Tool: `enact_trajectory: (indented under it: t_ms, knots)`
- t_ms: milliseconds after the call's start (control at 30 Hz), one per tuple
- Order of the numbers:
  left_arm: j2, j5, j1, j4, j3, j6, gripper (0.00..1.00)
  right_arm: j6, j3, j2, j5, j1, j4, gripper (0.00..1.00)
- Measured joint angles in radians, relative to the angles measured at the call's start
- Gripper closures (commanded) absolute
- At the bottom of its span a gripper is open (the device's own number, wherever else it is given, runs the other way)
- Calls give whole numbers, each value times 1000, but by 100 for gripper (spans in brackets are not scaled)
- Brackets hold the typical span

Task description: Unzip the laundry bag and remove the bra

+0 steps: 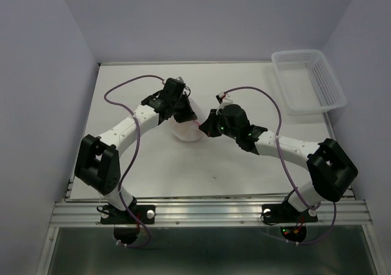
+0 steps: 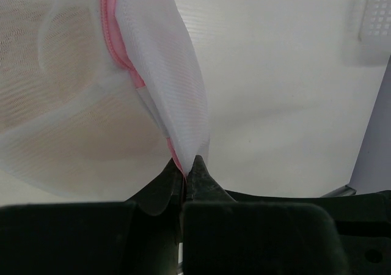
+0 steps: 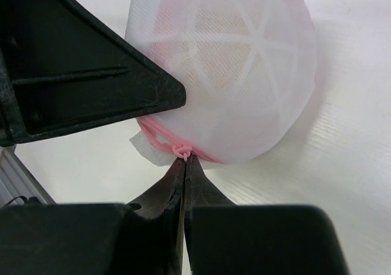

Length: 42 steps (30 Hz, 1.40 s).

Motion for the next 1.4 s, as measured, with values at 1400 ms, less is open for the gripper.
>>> enact_trajectory:
  t_ms: [1400]
  knots:
    - [-35, 182, 165, 39, 20, 171, 94, -232, 18, 130, -159, -232, 43, 99]
